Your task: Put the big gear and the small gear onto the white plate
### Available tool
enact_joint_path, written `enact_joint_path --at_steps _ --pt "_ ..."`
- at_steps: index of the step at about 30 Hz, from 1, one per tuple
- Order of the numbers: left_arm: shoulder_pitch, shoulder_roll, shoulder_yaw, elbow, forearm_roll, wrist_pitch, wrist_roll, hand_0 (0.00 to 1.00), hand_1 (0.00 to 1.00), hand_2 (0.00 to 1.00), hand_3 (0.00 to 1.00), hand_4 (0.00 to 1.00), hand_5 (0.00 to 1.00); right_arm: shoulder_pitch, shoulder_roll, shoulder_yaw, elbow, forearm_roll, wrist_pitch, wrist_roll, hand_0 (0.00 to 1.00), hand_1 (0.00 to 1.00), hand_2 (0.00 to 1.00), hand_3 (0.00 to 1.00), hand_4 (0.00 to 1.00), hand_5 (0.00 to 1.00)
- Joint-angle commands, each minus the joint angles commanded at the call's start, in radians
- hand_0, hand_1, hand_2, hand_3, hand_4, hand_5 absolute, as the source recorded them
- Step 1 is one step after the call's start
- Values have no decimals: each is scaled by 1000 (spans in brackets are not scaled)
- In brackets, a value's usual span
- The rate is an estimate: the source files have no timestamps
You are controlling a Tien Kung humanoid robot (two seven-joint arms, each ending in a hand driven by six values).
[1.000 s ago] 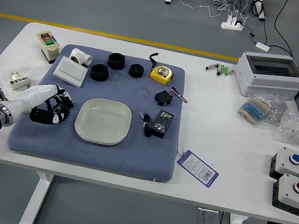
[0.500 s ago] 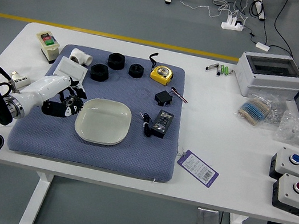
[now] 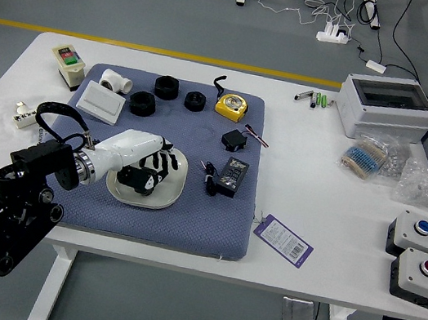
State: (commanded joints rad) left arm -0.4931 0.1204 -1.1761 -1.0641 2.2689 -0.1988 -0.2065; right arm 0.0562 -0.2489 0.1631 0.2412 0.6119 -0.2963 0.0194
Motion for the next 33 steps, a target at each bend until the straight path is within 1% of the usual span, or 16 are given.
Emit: enact_joint_path --at_steps 1,3,6,7,12,13,20,22,26,30,33 --pt "-1 0 0 2 0 0 1 481 643 713 692 772 2 0 0 0 0 0 0 0 662 673 741 570 791 674" --pt "-3 0 -2 -2 0 3 5 481 643 713 692 772 2 -1 0 0 0 -3 0 0 662 673 741 570 791 674" --pt "-1 1 -16 -24 0 27 6 481 643 713 692 772 2 -4 0 -4 0 -2 1 0 662 673 741 570 791 674" --pt "-1 2 -19 -28 0 31 6 541 685 759 760 911 23 -4 0 -5 0 -2 1 -1 664 673 741 570 792 675" --pt "1 12 -45 -51 0 66 -7 541 685 759 760 911 23 -5 1 -4 -1 0 1 0 664 673 741 570 792 675" --pt "2 13 -48 -53 0 70 -9 559 692 769 787 939 48 -5 1 -3 -1 0 1 0 664 673 741 571 792 674" --pt "4 16 -80 -49 0 96 -26 564 696 771 788 938 50 -3 1 7 -1 -1 2 0 662 673 741 571 793 674" --pt "8 15 -84 -47 0 96 -30 564 696 771 788 938 50 -3 1 9 -1 -1 2 0 662 673 741 571 793 674" --pt "19 20 -79 -48 0 68 -28 570 692 767 785 935 54 -1 1 12 -2 -4 2 0 663 673 741 571 793 674" --pt "42 35 -90 -77 0 60 -21 570 692 767 785 935 54 -1 1 13 -2 -4 2 0 663 673 741 571 793 674" --pt "55 41 -115 -97 0 65 -16 567 691 763 783 932 60 -1 1 13 -2 -3 3 0 663 674 742 570 793 675"
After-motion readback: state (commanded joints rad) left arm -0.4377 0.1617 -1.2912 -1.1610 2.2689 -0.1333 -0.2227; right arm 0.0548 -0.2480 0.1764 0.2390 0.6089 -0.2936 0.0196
